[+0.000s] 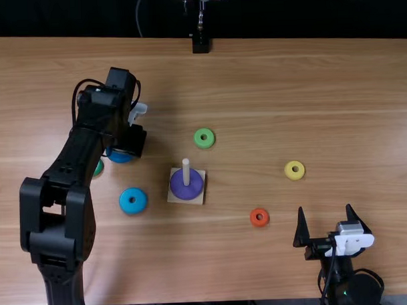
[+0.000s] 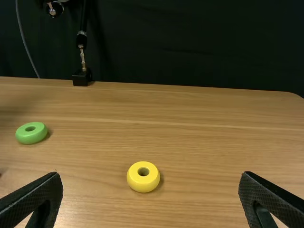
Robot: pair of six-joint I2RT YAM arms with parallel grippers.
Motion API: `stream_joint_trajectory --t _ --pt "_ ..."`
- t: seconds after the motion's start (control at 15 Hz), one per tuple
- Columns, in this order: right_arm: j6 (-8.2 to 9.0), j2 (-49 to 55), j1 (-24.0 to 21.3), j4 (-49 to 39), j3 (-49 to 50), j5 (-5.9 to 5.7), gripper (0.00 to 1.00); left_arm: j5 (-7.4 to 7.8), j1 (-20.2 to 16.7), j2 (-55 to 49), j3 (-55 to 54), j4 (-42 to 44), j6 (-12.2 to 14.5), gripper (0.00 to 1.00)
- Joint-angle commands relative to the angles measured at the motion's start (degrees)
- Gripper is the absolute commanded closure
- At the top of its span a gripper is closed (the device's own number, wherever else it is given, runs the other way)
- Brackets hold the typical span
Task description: Build the Hanoi tower: stack the rings onto the peg from bottom to top in this color order: purple, dark blue, light blue, dark green, light green, yellow, orange.
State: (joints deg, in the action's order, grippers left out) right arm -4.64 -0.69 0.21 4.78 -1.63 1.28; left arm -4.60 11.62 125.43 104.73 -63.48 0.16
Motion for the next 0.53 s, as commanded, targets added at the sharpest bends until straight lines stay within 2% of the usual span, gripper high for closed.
stream_joint_trajectory --t 0.0,0.13,0.33,0.47 --pt "-0.1 0.69 -0.73 0.24 0.75 -0.01 0.0 -0.36 1.48 -5.89 3.73 -1.59 -0.06 1.0" --pt "-0.1 0.69 -0.73 0.24 0.75 -0.01 0.0 -0.04 3.06 -10.29 3.73 -3.17 -1.43 1.0" --pt "-0.1 0.69 -0.73 0.24 0.75 -0.01 0.0 0.38 4.29 -17.67 3.38 -4.65 -7.65 1.0" --pt "-0.1 0.69 -0.73 0.24 0.75 -0.01 0.0 0.38 7.81 -21.28 3.03 -7.71 -10.08 1.0"
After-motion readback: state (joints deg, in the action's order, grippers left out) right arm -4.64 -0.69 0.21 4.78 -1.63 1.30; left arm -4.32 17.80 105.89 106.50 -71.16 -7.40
